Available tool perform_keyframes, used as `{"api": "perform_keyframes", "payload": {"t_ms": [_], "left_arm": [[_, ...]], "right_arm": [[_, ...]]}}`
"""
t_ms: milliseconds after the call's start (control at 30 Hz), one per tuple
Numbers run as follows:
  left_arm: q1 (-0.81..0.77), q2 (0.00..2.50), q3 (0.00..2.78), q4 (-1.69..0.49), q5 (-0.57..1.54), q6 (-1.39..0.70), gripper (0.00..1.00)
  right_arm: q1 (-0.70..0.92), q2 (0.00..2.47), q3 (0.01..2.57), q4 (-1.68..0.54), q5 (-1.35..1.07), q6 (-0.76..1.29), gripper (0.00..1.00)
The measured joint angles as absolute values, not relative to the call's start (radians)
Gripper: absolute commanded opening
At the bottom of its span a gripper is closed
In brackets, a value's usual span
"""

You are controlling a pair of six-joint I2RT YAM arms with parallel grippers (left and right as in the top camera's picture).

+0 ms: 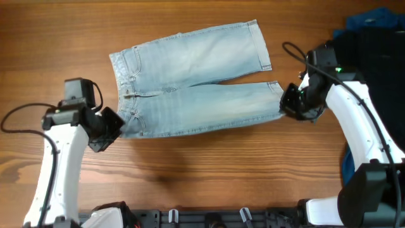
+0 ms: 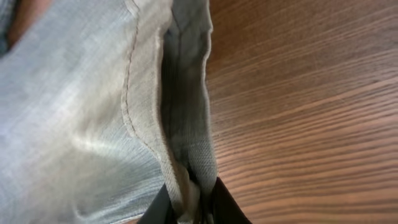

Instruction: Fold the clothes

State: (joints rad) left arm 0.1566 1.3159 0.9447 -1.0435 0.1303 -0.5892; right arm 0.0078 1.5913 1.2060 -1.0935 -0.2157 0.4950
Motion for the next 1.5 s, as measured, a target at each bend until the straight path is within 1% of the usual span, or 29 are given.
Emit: {"api": "perform_keyframes", "payload": {"t_ms": [100,200,333,433,567,733,1000,1033,1067,1100,1133,1167,1200,1233,1333,1367,1400,1433,1467,1500], "left_arm": [[0.152,1.284,1.081,-1.111,0.117,-0.589,0.04],[0.149,1.281,1.155,-1.085,0.117,-0.589,0.04],[0.144,1.288,1.174,-0.928,0.117,-0.589,0.04],[0.144,1.327,1.178,-0.854,0.117,-0.590,0.04],[0.143,1.447,1.180,-0.688,0.117,-0.590,0.04],[0.140,1.537,1.180,-0.539,0.116,-0.590,0.04],[0.140,1.648,1.180,-0.389,0.086,-0.590,0.04],[0.140,1.658,1.180,-0.371,0.081,-0.589,0.09],[0.140,1.677,1.180,-0.339,0.072,-0.589,0.21],[0.141,1.686,1.180,-0.331,0.067,-0.588,0.45],[0.140,1.695,1.180,-0.317,0.062,-0.590,0.73],[0.143,1.711,1.180,-0.295,0.049,-0.585,0.92],[0.147,1.724,1.180,-0.278,0.041,-0.582,0.92],[0.151,1.738,1.180,-0.244,0.034,-0.573,0.92],[0.157,1.750,1.190,-0.165,0.027,-0.508,0.93],[0.157,1.750,1.220,-0.180,0.027,-0.483,0.92],[0.157,1.749,1.248,-0.200,0.028,-0.469,0.87],[0.157,1.748,1.282,-0.241,0.028,-0.460,0.78],[0.157,1.744,1.319,-0.286,0.031,-0.452,0.53],[0.157,1.733,1.362,-0.330,0.039,-0.441,0.23]], "right_arm": [[0.008,1.591,1.321,-1.095,-0.216,0.484,0.04],[0.010,1.590,1.398,-1.070,-0.217,0.480,0.04],[0.016,1.588,1.436,-0.882,-0.220,0.462,0.04],[0.022,1.617,1.436,-0.759,-0.222,0.462,0.05],[0.025,1.703,1.436,-0.670,-0.229,0.461,0.04],[0.033,1.811,1.437,-0.524,-0.236,0.462,0.04],[0.067,1.979,1.437,-0.315,-0.226,0.470,0.04],[0.072,1.993,1.437,-0.291,-0.224,0.470,0.08],[0.083,2.019,1.437,-0.259,-0.219,0.470,0.16],[0.088,2.032,1.437,-0.221,-0.215,0.470,0.40],[0.093,2.043,1.437,-0.184,-0.212,0.469,0.49],[0.099,2.056,1.437,-0.145,-0.202,0.474,0.64],[0.101,2.063,1.437,-0.120,-0.198,0.471,0.65],[0.102,2.070,1.437,-0.078,-0.193,0.472,0.65],[0.102,2.076,1.437,0.076,-0.184,0.461,0.78],[0.102,2.076,1.441,0.130,-0.186,0.439,0.79],[0.102,2.076,1.447,0.136,-0.194,0.421,0.78],[0.102,2.076,1.455,0.120,-0.208,0.400,0.74],[0.102,2.076,1.466,0.089,-0.228,0.374,0.61],[0.101,2.076,1.478,0.038,-0.266,0.326,0.43]]}}
